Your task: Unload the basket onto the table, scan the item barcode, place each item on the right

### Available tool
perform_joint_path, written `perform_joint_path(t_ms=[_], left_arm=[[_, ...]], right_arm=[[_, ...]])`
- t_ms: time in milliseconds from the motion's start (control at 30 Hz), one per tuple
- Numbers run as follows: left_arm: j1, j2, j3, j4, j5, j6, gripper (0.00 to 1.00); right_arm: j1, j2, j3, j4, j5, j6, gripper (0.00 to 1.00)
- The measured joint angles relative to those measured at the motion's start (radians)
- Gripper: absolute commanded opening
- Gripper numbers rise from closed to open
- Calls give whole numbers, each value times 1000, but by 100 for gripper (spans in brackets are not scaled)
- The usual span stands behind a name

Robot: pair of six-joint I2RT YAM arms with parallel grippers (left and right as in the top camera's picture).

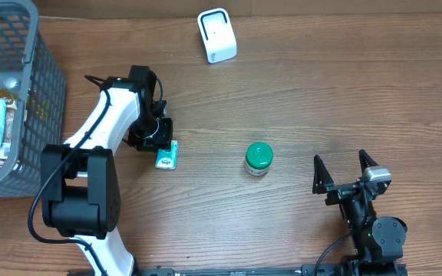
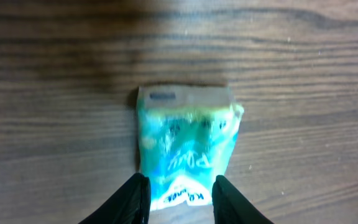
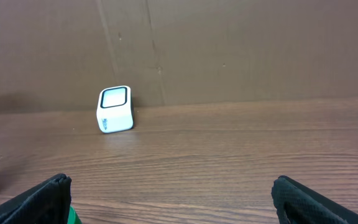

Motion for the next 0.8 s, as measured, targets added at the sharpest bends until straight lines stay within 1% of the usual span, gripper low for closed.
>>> perform_joint_path(t_ms=[233,300,400,500,567,600,633,667,800], left_arm=[[0,0,-41,48,-34,-1,38],[0,0,-49,63,-37,-3,40],[0,0,-64,97,-41,-5,47],[0,-3,-100,140,-41,-16,48],[0,-14,-135,179,-33,-27,38],[0,-22,-147,195,-29,-30,29],[0,-30,-163,214,-20,-36,13],[0,-42,-179,233,-9,-49,4],[0,-55,-191,238,-2,-58,4]], right_arm=[[0,0,0,0,0,0,100],[0,0,0,1,0,0,100],[0,0,0,1,0,0,100],[0,0,0,0,0,0,100],[0,0,0,0,0,0,100],[0,0,0,0,0,0,100],[0,0,0,1,0,0,100],[0,0,0,0,0,0,100],[0,0,0,0,0,0,100]])
